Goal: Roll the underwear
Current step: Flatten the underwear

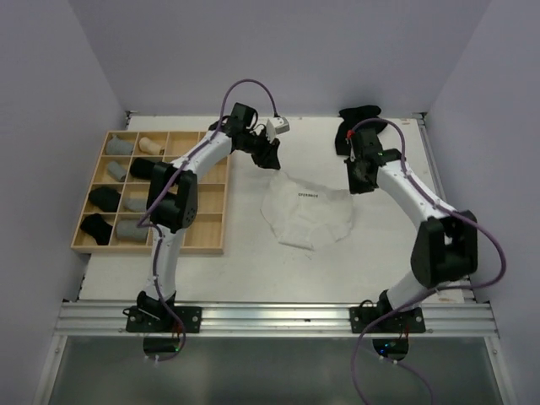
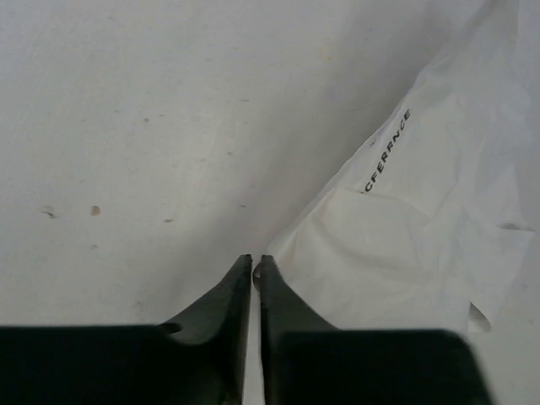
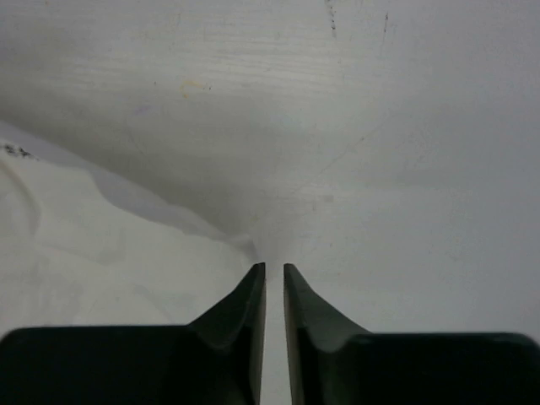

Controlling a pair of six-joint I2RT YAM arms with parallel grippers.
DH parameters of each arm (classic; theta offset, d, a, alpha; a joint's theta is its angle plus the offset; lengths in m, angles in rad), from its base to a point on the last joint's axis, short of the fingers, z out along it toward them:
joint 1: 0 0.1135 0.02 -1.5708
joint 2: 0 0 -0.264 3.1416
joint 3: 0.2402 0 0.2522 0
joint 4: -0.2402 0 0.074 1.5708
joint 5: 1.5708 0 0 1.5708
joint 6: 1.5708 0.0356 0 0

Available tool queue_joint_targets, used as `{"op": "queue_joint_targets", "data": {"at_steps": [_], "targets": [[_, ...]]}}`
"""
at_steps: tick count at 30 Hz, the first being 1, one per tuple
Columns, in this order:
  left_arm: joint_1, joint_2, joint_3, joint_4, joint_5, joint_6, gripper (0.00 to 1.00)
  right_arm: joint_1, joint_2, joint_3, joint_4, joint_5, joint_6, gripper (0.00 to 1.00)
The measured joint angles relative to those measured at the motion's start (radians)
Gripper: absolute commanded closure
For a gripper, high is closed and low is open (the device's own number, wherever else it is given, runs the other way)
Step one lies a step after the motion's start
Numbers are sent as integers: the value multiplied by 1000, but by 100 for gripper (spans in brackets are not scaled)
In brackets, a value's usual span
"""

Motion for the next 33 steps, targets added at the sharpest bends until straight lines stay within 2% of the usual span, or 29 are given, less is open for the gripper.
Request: {"op": "queue_joint_targets", "data": {"at_steps": [1, 2, 3, 5, 6, 7, 8, 10, 11, 14, 20, 27, 33], "targets": [[2, 52, 56, -4, -16, -22, 55, -21, 76, 37, 8, -5, -3, 71], [4, 115, 127, -5, -37, -52, 50, -35, 148, 80, 10, -8, -4, 60], [6, 168, 186, -2, -55, -82, 44, -44, 213, 125, 14, -7, -2, 58], [11, 212, 219, 18, -93, -129, 37, -53, 296, 185, 29, 1, 1, 57], [14, 211, 206, 26, -109, -144, 31, -55, 314, 208, 23, 3, 2, 58], [18, 194, 172, 54, -126, -156, 30, -55, 320, 222, 18, 5, 2, 59], [23, 159, 112, 95, -149, -162, 29, -55, 322, 242, 6, 6, 3, 64], [33, 72, -2, 119, -183, -159, 30, -55, 315, 282, -2, -5, 4, 73], [37, 25, -52, 129, -200, -152, 34, -55, 307, 289, 3, -19, 7, 79], [44, -86, -131, 129, -225, -119, 42, -55, 270, 262, 18, -97, 24, 87], [22, -221, -290, 134, -230, -65, 54, -41, 265, 130, 27, -226, 70, 91], [-84, -222, -473, 108, -264, -49, 55, -2, 309, 27, 35, -269, 135, 90], [-133, -208, -517, 100, -293, -54, 58, 19, 311, -36, 42, -285, 154, 90]]}}
